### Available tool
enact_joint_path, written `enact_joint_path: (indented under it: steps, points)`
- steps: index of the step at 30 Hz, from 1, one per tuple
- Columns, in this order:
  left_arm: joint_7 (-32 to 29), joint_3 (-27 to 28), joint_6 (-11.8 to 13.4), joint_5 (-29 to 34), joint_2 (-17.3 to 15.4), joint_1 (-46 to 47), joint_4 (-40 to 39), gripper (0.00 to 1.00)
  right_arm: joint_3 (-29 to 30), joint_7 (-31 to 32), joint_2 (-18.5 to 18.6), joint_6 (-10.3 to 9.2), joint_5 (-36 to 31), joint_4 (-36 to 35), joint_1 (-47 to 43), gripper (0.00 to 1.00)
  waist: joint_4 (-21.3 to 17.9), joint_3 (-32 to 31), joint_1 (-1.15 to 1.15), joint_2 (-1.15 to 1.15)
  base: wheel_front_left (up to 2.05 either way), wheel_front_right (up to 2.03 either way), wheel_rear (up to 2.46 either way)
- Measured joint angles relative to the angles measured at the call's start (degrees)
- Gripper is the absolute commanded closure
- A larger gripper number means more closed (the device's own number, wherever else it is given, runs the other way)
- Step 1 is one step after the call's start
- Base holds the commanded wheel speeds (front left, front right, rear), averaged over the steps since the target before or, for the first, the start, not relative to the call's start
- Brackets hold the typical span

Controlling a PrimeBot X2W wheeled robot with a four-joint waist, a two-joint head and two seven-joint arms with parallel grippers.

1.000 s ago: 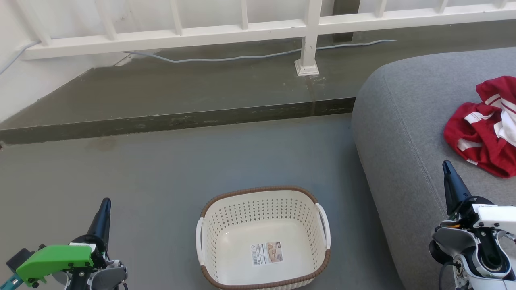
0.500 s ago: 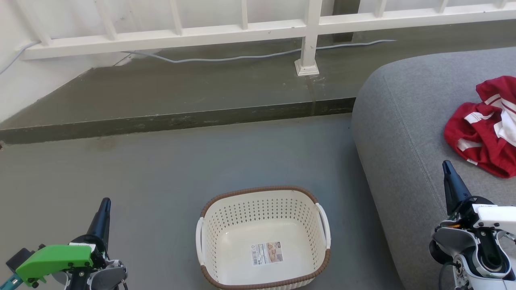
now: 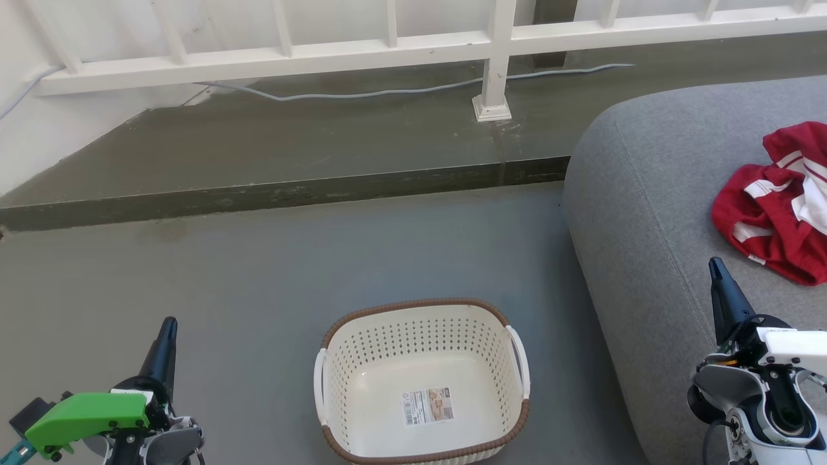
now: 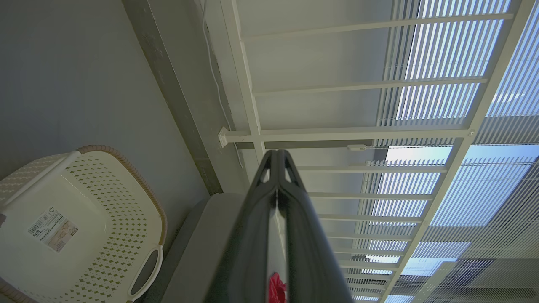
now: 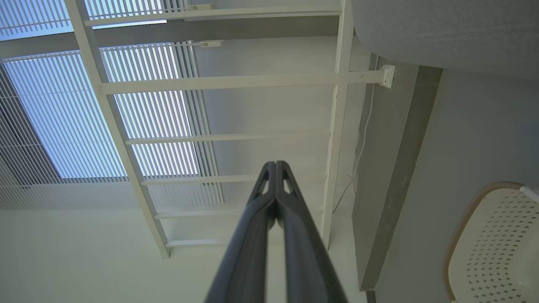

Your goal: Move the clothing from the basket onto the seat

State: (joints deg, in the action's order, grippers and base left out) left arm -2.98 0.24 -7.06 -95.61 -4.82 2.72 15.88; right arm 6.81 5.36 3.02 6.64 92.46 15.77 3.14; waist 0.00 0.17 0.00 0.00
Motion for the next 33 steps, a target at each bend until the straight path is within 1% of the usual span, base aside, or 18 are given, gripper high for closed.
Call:
enact_joint_path:
  steps: [33]
  points:
    - [-0.08,0.22,0.0,0.05,0.12,0.0,-0.07,1.0,0.05,0.0,-0.2,0.0,0.0,0.0,0.0,1.0,0.0,0.0,0.0,0.0,0.0,0.0,0.0]
